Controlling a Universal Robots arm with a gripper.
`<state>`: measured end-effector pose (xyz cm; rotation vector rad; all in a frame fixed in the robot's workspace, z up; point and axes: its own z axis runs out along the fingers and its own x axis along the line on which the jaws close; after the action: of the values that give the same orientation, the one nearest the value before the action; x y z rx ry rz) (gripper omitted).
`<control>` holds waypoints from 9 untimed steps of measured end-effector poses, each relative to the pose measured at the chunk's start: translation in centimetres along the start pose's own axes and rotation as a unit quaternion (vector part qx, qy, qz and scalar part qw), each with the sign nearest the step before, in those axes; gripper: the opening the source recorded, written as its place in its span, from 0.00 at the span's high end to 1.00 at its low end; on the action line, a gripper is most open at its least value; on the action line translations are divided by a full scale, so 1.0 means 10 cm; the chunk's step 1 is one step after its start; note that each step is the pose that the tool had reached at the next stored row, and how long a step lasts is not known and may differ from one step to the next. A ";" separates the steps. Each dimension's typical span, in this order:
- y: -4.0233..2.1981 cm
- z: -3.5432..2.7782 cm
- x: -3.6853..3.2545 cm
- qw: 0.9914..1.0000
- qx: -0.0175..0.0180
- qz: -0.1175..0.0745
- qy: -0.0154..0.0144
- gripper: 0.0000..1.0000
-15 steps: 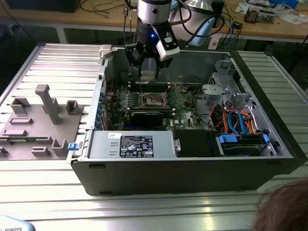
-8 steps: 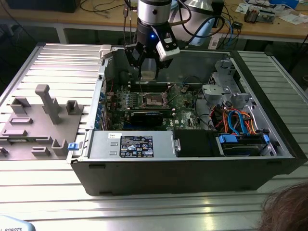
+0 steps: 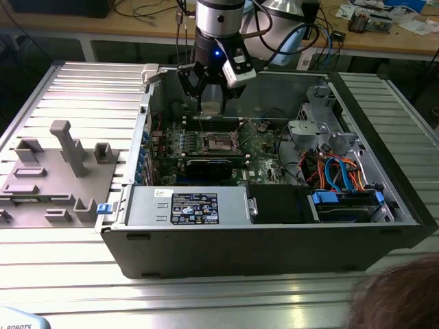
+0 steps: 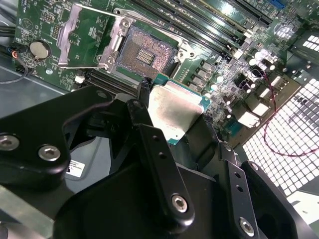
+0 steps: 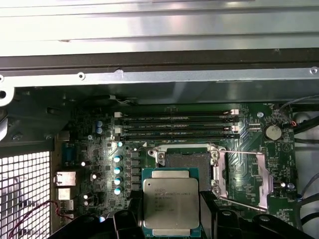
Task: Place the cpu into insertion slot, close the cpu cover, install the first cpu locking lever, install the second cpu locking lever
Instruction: 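Place the cpu into insertion slot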
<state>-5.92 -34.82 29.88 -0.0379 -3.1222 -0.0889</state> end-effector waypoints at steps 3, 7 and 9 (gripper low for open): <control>0.000 0.009 0.000 1.000 0.000 0.000 0.000 0.46; -0.001 0.021 0.000 1.000 0.000 0.000 0.000 0.46; -0.002 0.028 0.000 1.000 0.000 0.000 0.000 0.46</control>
<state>-5.93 -34.82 29.60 -0.0379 -3.1223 -0.0890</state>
